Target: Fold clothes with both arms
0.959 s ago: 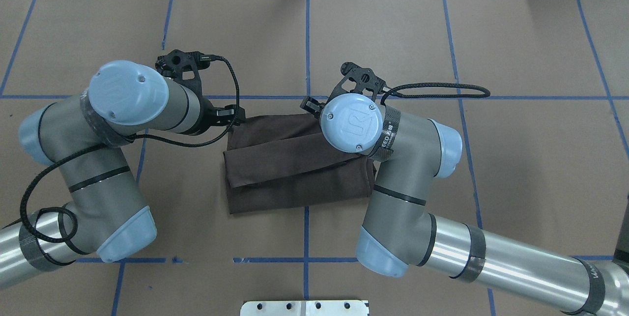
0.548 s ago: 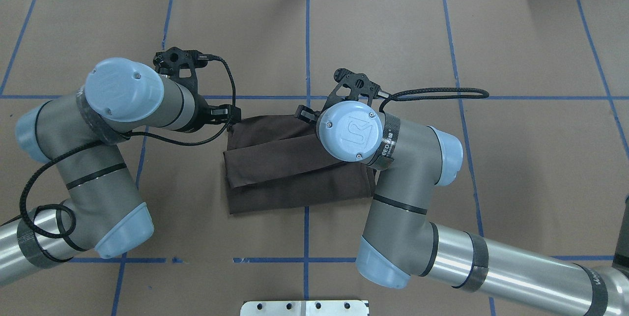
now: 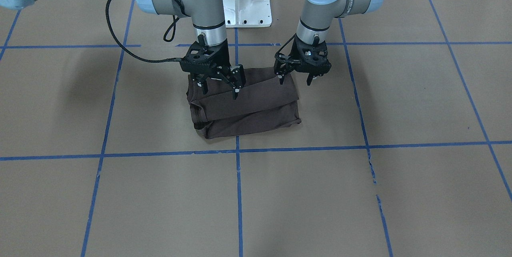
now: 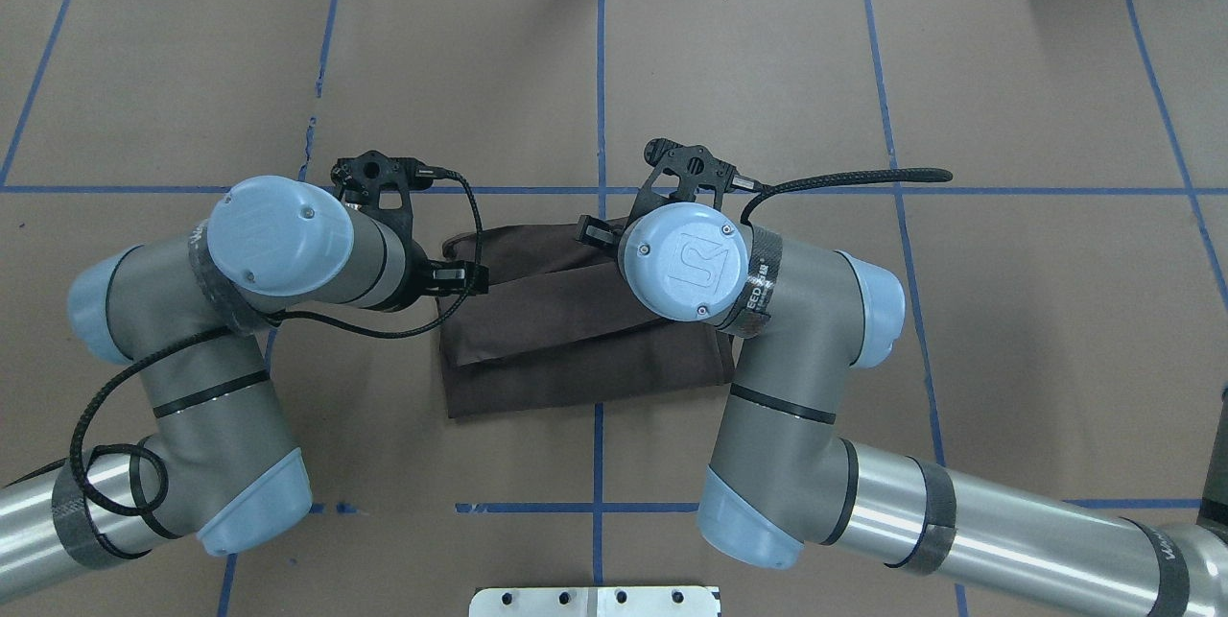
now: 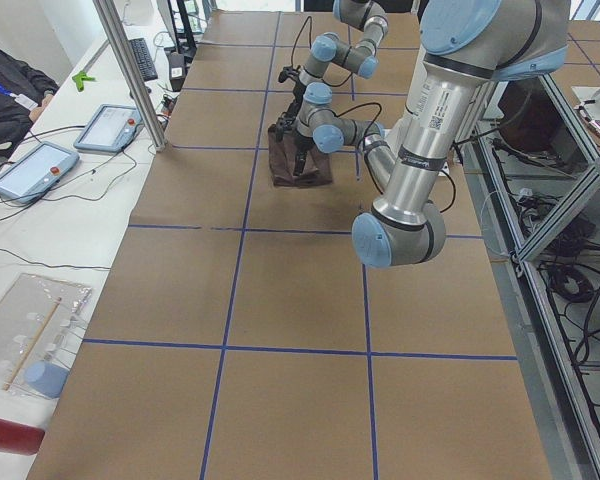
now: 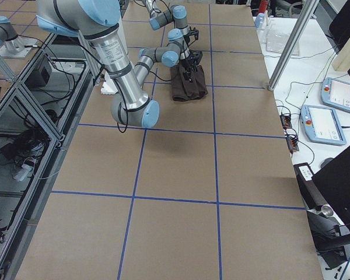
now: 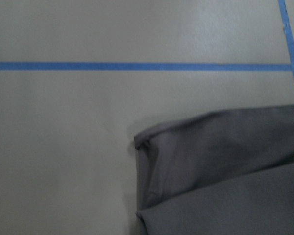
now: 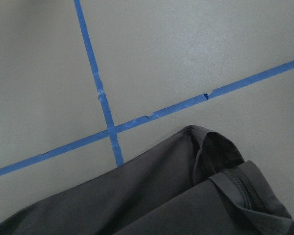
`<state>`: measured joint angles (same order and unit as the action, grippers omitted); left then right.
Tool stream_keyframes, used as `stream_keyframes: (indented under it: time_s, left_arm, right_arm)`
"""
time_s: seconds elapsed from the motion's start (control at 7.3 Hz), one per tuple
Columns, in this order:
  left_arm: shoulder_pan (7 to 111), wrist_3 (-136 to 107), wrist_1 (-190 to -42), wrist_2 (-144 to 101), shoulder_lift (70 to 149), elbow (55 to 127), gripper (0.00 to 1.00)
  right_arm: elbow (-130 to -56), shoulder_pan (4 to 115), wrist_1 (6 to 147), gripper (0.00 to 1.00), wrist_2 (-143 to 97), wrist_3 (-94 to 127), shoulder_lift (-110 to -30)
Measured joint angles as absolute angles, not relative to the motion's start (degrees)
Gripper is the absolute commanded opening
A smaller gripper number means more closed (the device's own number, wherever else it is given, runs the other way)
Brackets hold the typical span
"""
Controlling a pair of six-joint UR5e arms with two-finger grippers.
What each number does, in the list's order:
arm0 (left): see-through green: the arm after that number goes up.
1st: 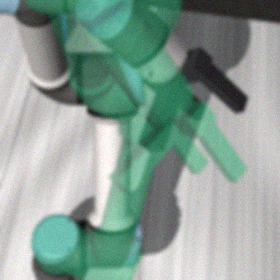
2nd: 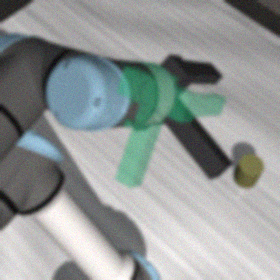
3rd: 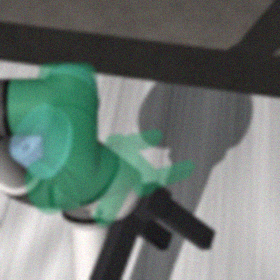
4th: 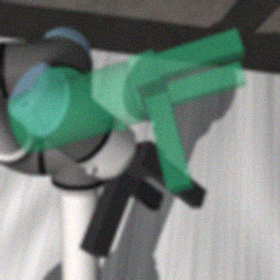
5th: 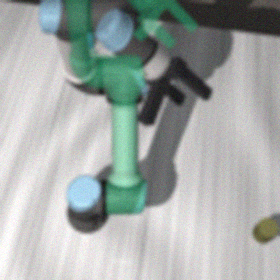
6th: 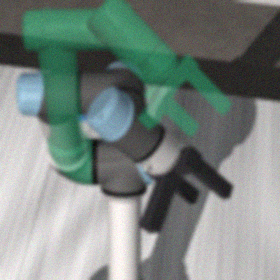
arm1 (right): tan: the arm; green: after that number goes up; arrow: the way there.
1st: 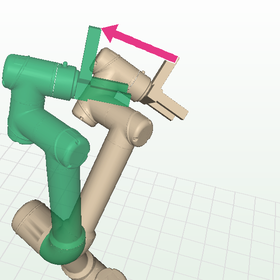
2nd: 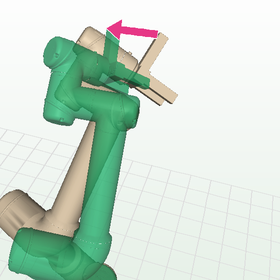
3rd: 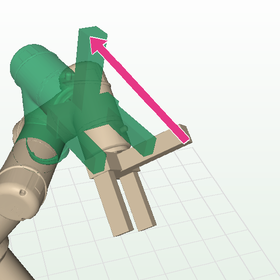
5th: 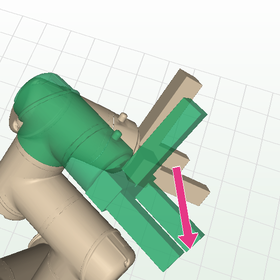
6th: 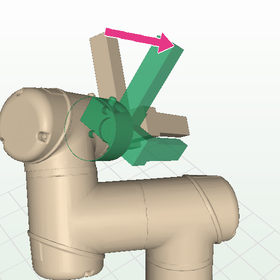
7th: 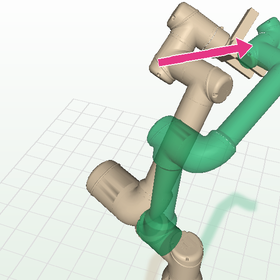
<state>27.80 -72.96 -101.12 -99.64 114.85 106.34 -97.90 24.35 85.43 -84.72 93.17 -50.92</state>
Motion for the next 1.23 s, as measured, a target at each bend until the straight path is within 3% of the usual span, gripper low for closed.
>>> stream_keyframes:
  time_s: [0.55,0.69,0.82,1.23]
  left_arm:
    - [25.2,-80.1,-106.4,-99.7,114.7,103.5,0.26]
    - [25.1,-80.3,-106.6,-99.7,114.7,103.3,0.29]
    - [25.1,-80.2,-106.6,-99.6,114.6,103.4,0.46]
    - [25.1,-79.6,-106.1,-99.9,114.0,104.3,0.47]
  right_arm:
    - [-97.9,24.3,85.3,1.0,-84.6,92.2,-51.3]
    - [-97.9,24.3,85.2,1.0,-84.6,92.1,-51.3]
    - [-97.9,24.3,85.2,1.0,-84.6,92.0,-51.4]
    - [-97.9,24.3,85.2,1.0,-84.6,92.0,-51.6]
